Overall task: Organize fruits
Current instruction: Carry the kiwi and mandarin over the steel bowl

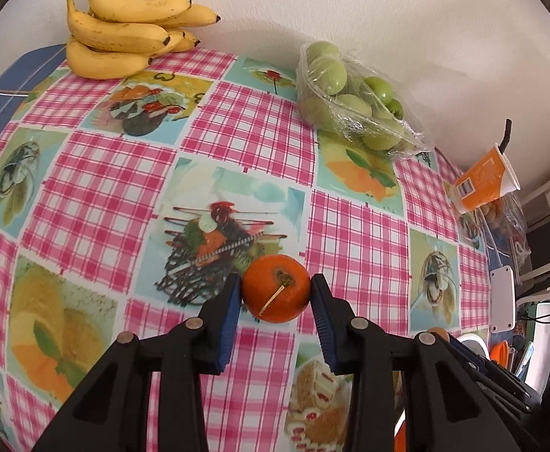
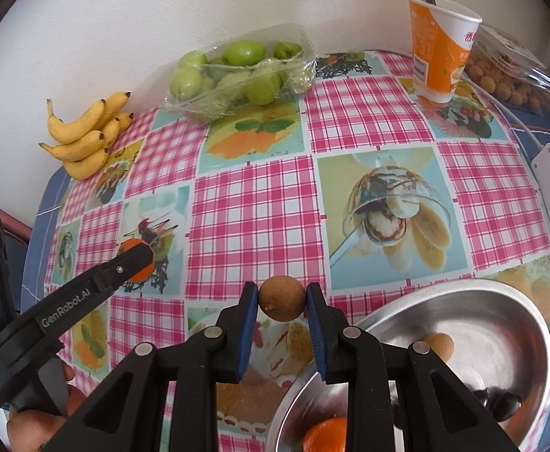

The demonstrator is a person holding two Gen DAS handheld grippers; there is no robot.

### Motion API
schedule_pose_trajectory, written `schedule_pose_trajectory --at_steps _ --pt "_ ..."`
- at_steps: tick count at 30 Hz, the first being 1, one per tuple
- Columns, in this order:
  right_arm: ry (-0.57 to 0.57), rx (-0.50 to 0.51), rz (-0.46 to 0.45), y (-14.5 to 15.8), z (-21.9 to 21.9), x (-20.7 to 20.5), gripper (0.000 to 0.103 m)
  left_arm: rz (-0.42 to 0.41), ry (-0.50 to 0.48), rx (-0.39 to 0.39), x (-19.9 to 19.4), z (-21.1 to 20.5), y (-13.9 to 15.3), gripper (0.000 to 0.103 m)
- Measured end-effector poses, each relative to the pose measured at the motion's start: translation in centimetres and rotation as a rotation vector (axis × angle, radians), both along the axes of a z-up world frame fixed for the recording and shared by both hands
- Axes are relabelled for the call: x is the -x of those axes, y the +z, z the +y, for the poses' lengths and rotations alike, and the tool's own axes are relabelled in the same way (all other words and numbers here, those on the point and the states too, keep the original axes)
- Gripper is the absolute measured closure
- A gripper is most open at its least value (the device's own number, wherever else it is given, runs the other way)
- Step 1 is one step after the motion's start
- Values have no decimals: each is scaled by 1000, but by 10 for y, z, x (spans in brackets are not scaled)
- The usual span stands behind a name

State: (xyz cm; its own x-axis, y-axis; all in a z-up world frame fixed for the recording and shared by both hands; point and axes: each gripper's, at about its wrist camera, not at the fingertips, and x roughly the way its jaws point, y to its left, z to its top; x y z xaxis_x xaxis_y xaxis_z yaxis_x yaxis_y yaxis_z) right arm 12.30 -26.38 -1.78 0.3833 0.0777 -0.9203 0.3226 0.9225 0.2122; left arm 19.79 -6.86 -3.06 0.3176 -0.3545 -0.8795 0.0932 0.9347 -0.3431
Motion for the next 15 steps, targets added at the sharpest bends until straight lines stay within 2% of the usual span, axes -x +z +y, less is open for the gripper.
schedule_pose_trajectory --at_steps 15 --pt "16 -4 -7 19 24 46 75 7 -3 12 52 19 28 65"
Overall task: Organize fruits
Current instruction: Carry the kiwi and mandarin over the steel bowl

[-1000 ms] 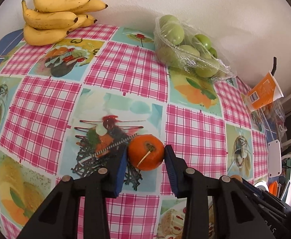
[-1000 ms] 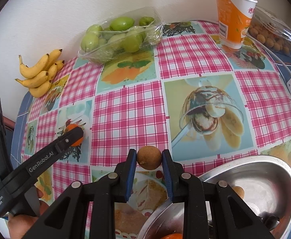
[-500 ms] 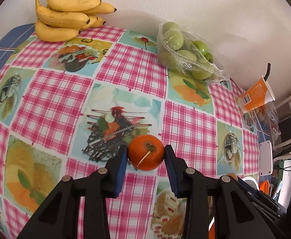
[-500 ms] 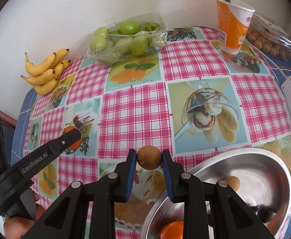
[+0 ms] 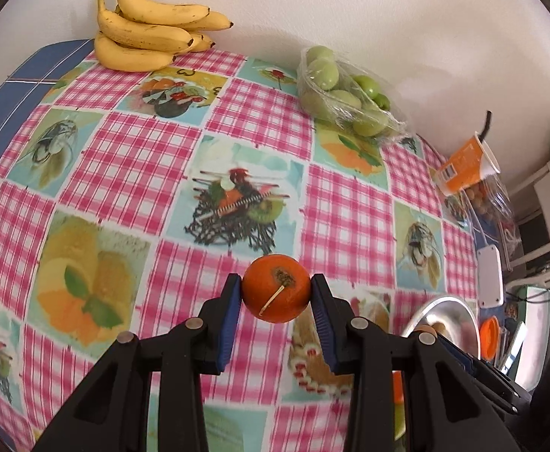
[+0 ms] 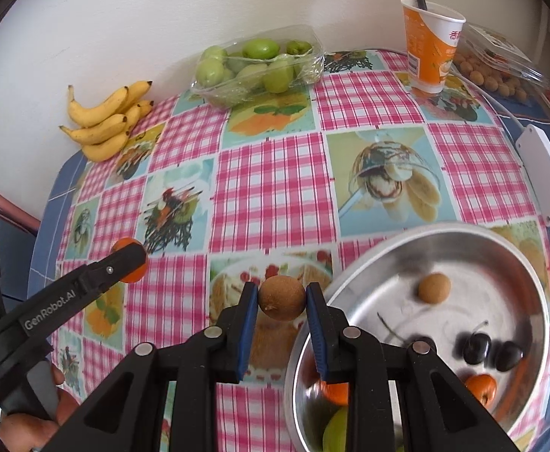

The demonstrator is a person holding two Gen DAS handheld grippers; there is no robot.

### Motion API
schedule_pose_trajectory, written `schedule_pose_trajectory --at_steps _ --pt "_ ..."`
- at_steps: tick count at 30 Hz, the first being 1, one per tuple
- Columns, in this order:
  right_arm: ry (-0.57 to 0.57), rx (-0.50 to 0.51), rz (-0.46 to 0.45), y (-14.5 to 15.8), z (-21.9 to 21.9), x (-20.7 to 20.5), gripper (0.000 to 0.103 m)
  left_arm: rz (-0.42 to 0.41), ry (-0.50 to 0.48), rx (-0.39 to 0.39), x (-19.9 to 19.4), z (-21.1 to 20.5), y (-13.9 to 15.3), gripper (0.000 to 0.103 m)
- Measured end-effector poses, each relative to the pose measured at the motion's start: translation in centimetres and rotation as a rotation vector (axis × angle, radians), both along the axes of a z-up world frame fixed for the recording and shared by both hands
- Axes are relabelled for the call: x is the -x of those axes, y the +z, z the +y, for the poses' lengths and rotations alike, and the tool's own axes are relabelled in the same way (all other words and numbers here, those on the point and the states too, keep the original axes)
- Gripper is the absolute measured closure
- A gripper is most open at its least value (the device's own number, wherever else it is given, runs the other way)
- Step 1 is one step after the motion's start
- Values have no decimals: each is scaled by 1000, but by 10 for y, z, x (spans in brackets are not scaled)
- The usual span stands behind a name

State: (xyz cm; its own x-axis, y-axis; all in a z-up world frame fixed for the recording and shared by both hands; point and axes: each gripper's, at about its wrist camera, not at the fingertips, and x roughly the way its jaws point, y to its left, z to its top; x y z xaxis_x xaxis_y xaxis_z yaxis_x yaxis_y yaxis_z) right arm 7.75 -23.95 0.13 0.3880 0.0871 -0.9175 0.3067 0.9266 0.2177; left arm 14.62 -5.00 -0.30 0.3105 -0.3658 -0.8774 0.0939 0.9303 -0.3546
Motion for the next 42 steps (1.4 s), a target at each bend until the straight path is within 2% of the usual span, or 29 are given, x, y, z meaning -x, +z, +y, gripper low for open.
schedule_pose_trajectory --at_steps 13,22,29,42 --pt "75 41 -16 19 25 36 75 25 -13 33 26 -2 15 65" --pt "80 111 -10 23 9 44 75 16 -25 40 29 -21 22 65" --pt "54 158 -3 26 -12 50 75 7 -75 42 36 -45 27 65" --pt "-84 137 14 21 -67 64 75 -1 -177 54 50 -77 33 65"
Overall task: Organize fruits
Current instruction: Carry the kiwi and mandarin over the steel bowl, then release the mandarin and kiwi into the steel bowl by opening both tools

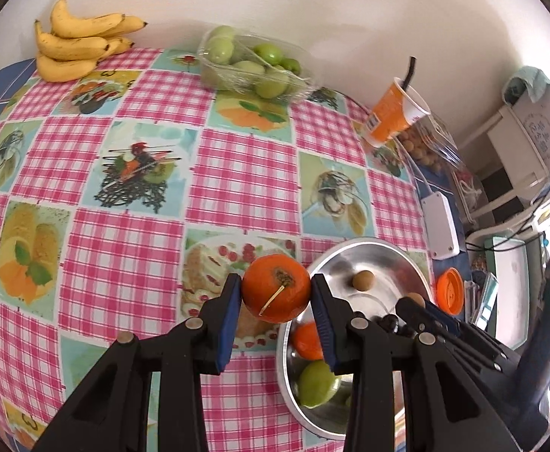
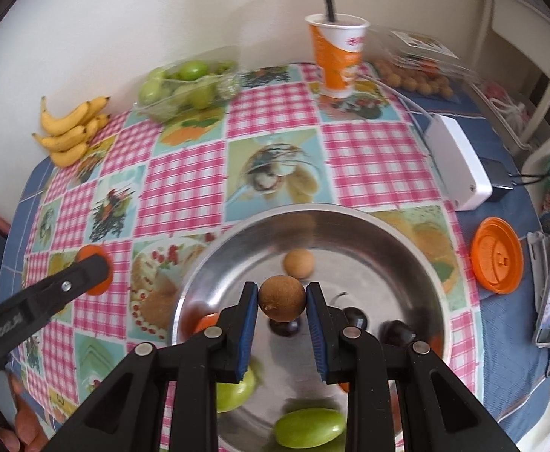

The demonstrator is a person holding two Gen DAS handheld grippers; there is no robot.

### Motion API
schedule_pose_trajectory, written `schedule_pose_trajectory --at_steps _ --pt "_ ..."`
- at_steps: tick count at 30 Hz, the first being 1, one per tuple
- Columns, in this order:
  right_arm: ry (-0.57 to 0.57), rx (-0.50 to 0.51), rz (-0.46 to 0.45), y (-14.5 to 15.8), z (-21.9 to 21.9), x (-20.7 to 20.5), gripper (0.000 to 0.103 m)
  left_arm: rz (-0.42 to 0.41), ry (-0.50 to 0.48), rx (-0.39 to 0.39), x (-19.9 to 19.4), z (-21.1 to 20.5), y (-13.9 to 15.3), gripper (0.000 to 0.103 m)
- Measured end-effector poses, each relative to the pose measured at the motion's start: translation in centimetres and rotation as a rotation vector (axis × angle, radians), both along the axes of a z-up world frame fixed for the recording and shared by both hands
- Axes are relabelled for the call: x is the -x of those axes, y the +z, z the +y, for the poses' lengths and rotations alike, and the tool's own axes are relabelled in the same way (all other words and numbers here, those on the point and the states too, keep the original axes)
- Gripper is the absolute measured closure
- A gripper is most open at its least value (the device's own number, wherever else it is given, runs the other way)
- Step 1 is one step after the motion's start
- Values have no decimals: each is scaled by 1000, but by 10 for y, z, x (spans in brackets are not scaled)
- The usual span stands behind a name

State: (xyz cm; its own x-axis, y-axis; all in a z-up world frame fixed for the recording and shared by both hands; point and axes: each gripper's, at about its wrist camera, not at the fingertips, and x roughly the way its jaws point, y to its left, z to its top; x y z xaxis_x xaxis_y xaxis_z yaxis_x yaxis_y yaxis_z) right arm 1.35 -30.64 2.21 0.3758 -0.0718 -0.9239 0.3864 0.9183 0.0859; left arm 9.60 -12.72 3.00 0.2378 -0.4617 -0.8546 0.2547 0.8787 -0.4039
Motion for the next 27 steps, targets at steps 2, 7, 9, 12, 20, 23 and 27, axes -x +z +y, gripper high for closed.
schedule_pose_trajectory --at_steps 2,7,9,12,20,23,27 --pt "-22 -5 2 -1 -7 3 75 -3 -26 -1 3 -8 1 65" --pt "-55 -3 13 -3 -19 6 75 -1 -80 2 12 -23 1 65" --pt "-64 -2 12 -3 -24 8 75 0 -94 4 15 -28 1 65" --pt "-80 -5 9 -2 -31 11 75 2 -119 1 19 -34 -1 65" --pt "-107 -20 47 -16 -40 11 75 8 -185 -22 32 -55 -11 64" --pt "-104 -15 69 -22 -41 10 75 3 -197 -35 33 -62 -15 64" --pt "-106 -16 95 -30 -42 9 75 7 -203 -55 30 -69 -23 64"
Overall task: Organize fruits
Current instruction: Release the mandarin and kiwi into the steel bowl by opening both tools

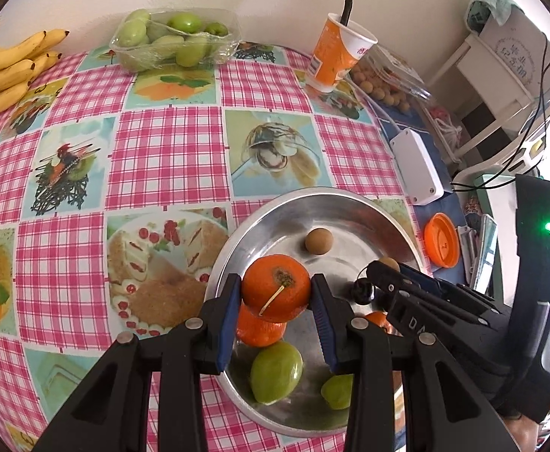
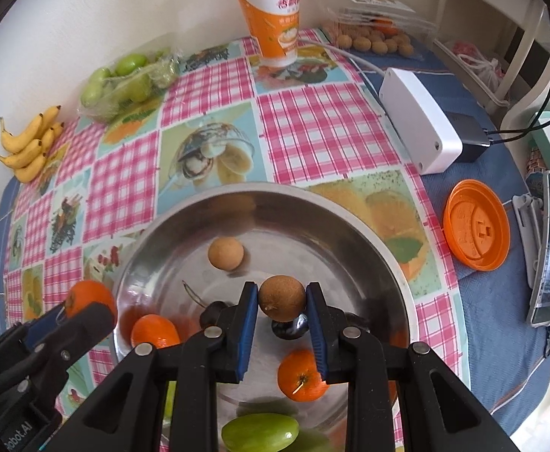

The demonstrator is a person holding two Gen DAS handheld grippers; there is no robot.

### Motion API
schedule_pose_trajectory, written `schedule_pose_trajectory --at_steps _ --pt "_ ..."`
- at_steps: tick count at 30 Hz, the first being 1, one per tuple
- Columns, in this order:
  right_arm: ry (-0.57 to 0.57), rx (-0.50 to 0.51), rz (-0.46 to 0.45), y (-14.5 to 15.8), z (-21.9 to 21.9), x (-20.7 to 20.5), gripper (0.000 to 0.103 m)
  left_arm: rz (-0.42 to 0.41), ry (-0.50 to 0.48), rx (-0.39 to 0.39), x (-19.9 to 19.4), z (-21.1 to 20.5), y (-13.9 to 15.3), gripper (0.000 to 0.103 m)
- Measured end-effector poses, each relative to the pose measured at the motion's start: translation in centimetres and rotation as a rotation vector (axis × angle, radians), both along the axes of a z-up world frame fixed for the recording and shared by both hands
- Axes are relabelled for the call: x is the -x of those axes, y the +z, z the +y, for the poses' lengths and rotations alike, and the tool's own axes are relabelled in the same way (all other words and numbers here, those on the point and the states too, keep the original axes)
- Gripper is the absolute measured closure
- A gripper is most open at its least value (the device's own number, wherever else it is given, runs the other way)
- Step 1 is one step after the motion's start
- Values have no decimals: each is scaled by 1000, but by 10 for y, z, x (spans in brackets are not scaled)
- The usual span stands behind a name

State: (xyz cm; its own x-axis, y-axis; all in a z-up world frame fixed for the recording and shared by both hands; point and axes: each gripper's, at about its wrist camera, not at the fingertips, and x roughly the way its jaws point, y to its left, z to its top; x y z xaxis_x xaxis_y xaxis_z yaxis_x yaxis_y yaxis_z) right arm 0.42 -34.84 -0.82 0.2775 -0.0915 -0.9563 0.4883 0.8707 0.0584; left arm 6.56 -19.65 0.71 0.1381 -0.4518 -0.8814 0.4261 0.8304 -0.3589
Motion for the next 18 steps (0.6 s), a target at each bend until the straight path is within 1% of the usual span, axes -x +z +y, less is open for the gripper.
schedule_pose_trajectory --at_steps 5,18 --pt "2 -2 18 -5 1 -1 75 3 3 -30 -6 -7 -11 64" --pt "4 -12 39 -12 2 -4 75 16 -7 -55 -8 -14 -25 64"
